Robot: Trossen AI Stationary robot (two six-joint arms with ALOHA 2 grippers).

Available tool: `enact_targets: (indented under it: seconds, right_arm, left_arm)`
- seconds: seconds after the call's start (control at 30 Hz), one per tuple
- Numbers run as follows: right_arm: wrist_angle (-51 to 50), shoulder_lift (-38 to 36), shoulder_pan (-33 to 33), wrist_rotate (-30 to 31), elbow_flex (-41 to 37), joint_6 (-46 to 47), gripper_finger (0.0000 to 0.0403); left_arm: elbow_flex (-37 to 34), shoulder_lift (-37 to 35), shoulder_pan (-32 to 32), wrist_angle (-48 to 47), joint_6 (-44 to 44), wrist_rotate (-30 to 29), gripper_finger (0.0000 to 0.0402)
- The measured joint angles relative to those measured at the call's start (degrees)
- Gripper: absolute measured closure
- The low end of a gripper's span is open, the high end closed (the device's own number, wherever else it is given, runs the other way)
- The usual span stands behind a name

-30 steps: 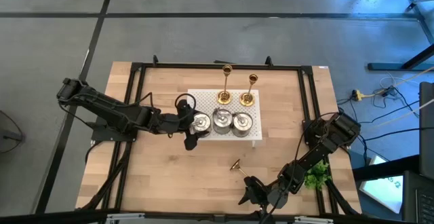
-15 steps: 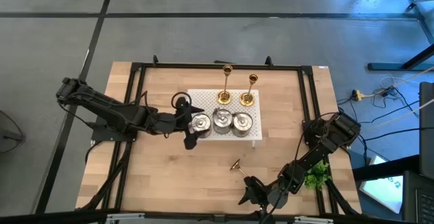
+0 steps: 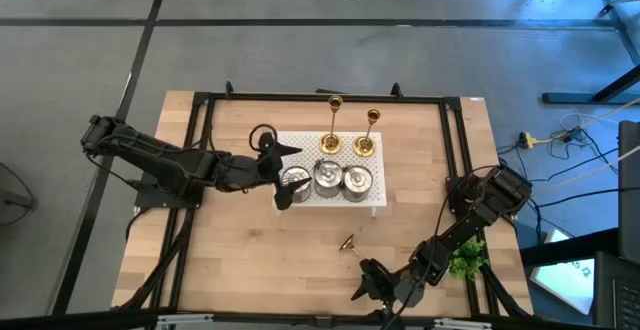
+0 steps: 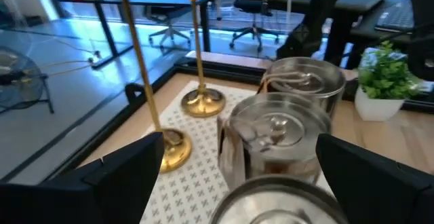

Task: Pick & Place candle stick holders
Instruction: Adjust the silver scented candle on the shelf

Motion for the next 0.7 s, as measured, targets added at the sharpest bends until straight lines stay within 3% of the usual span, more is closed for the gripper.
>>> enact_targets:
  seconds: [0.17,0.4,0.53,0.7]
  right_arm:
    - [-0.11,0.0,0.0,0.01,-0.01,0.0,0.0137]
    - [-0.09,0.0,0.0,0.17,0.0,0.0,0.0137]
    - [-0.15,0.0,0.0,0.17,0.0,0.0,0.0137]
    - [-0.29,0.0,-0.02,0.17,0.0,0.0,0.0137]
  left_arm:
    - [3.78,0.04,2.62,-0.28,2.23,4.02,0.002]
    - [13.6,0.78,5.56,-12.65,1.79,7.17,0.0029]
    - [18.83,2.84,6.16,-20.57,-0.22,11.55,0.0062]
    - [24.57,7.53,7.04,-30.04,-2.74,20.25,0.0135]
